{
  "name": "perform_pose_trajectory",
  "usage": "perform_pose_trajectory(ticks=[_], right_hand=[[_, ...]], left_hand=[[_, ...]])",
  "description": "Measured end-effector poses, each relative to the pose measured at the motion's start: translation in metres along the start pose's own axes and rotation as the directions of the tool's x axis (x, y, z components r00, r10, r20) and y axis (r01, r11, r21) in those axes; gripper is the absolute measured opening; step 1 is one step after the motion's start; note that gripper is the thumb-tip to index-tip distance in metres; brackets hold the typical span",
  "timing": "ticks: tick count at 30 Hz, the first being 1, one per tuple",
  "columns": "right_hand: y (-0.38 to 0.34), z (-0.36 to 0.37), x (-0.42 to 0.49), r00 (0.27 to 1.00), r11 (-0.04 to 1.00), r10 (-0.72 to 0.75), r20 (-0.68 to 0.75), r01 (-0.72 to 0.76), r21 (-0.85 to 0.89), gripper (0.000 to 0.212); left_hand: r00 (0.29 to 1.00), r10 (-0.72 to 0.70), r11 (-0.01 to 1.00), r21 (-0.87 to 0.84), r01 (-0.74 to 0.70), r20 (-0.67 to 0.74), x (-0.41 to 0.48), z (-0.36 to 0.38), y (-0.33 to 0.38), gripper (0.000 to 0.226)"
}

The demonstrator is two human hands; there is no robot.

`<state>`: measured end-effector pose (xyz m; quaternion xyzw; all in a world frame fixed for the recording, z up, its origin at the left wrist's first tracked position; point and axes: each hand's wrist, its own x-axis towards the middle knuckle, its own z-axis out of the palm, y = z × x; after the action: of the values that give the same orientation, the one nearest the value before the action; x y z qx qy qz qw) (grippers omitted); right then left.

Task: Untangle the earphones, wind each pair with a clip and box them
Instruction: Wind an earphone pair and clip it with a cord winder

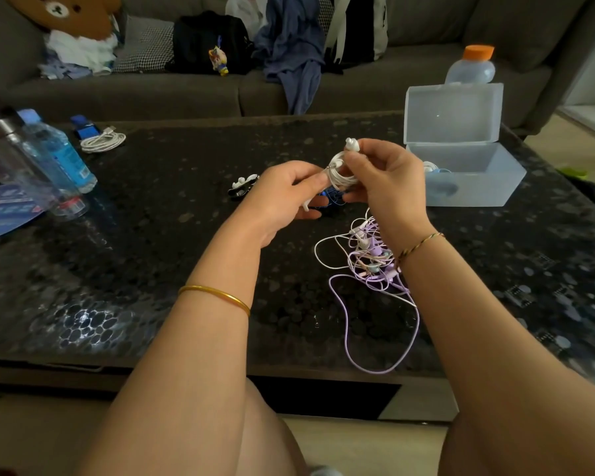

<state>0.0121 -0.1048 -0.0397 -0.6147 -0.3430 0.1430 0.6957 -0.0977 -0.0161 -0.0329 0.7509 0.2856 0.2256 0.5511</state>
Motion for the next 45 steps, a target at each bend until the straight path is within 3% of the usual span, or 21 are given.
perform_pose_trajectory(ticks=[7, 14, 18, 23, 26, 31, 35, 40, 45], right_hand=[[-0.004, -0.003, 0.000, 0.996, 0.998, 0.020, 0.085, -0.014, -0.064, 0.009], [-0.007, -0.007, 0.001, 0.986, 0.996, 0.071, 0.152, -0.061, -0.071, 0.006], [-0.006, -0.008, 0.001, 0.964, 0.972, 0.219, 0.150, -0.229, 0.051, 0.006], [-0.003, -0.003, -0.001, 0.930, 0.894, 0.338, 0.142, -0.365, 0.259, 0.010], [-0.002, -0.003, 0.000, 0.933, 0.897, 0.339, 0.119, -0.358, 0.258, 0.010], [-0.002, -0.004, -0.001, 0.935, 0.904, 0.334, 0.116, -0.353, 0.241, 0.010], [-0.002, -0.002, -0.003, 0.923, 0.884, 0.361, 0.136, -0.385, 0.266, 0.009], [0.000, -0.002, -0.002, 0.852, 0.716, 0.460, 0.251, -0.523, 0.463, 0.007], [0.000, -0.005, 0.002, 0.765, 0.569, 0.531, 0.365, -0.640, 0.515, 0.013]], left_hand=[[0.998, 0.056, 0.980, 0.190, -0.059, 0.019, 0.003, -0.002, -0.003, 0.015], [0.995, 0.052, 0.968, 0.241, -0.070, 0.080, -0.002, 0.001, 0.001, 0.016], [0.997, 0.060, 0.947, 0.314, -0.070, 0.042, 0.000, 0.004, 0.000, 0.023], [1.000, 0.005, 0.987, 0.163, -0.006, 0.002, 0.002, 0.011, -0.001, 0.015], [1.000, -0.007, 0.997, 0.079, 0.005, 0.020, 0.001, 0.011, 0.000, 0.013], [0.999, -0.002, 0.996, 0.089, -0.002, 0.050, -0.001, 0.007, 0.002, 0.023], [0.998, -0.030, 0.998, 0.048, 0.027, 0.058, -0.002, 0.009, 0.004, 0.017], [0.995, -0.035, 0.996, -0.078, 0.043, 0.098, -0.004, 0.009, 0.005, 0.015], [0.988, -0.025, 0.953, -0.295, 0.069, 0.151, -0.005, 0.006, 0.004, 0.019]])
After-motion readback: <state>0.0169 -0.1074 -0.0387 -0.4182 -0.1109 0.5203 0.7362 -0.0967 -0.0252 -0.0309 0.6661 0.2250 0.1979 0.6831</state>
